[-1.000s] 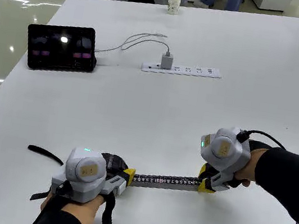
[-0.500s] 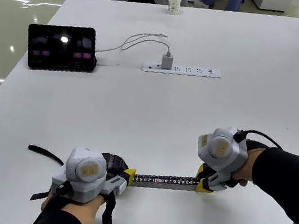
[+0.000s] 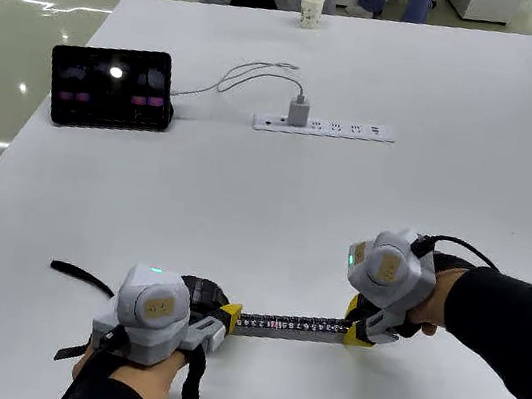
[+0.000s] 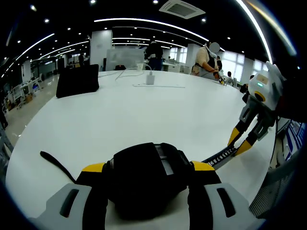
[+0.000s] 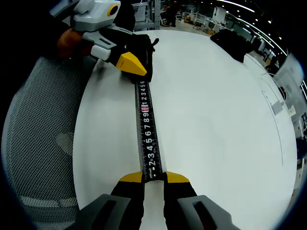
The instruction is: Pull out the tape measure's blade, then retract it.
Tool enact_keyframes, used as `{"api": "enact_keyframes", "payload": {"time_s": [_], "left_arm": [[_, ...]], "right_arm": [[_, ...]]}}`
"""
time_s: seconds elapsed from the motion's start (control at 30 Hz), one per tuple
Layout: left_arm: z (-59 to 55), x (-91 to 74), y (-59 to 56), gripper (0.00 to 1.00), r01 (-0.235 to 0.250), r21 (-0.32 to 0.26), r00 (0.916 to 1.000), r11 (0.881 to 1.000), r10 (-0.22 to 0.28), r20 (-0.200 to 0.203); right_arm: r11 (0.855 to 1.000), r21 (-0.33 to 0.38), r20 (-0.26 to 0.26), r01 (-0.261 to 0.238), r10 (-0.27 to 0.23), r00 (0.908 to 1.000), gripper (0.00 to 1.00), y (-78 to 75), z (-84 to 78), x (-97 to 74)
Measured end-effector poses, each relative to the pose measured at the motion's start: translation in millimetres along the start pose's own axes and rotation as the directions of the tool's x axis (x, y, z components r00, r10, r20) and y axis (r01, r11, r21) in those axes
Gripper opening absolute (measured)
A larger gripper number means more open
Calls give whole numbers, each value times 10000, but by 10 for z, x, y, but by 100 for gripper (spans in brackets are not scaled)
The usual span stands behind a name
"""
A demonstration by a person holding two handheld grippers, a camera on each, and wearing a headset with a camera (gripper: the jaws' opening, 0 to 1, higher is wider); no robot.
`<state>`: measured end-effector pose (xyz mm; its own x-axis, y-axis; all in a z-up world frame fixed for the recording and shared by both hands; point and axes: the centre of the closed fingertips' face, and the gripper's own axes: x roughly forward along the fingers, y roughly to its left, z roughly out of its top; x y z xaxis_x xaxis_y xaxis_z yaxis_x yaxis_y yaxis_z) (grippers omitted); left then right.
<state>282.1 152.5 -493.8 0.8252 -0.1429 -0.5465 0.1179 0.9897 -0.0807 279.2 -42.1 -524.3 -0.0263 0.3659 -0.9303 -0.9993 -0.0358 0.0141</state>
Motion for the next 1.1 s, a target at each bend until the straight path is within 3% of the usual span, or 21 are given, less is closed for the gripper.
{"api": "enact_keyframes", "payload": {"time_s": [1.1], "left_arm": [[0, -4, -1, 63, 14, -8, 10000, 10000, -14, -3]], "right_arm": [[10000, -40, 226, -19, 20, 9997, 11, 9, 143, 61]]}}
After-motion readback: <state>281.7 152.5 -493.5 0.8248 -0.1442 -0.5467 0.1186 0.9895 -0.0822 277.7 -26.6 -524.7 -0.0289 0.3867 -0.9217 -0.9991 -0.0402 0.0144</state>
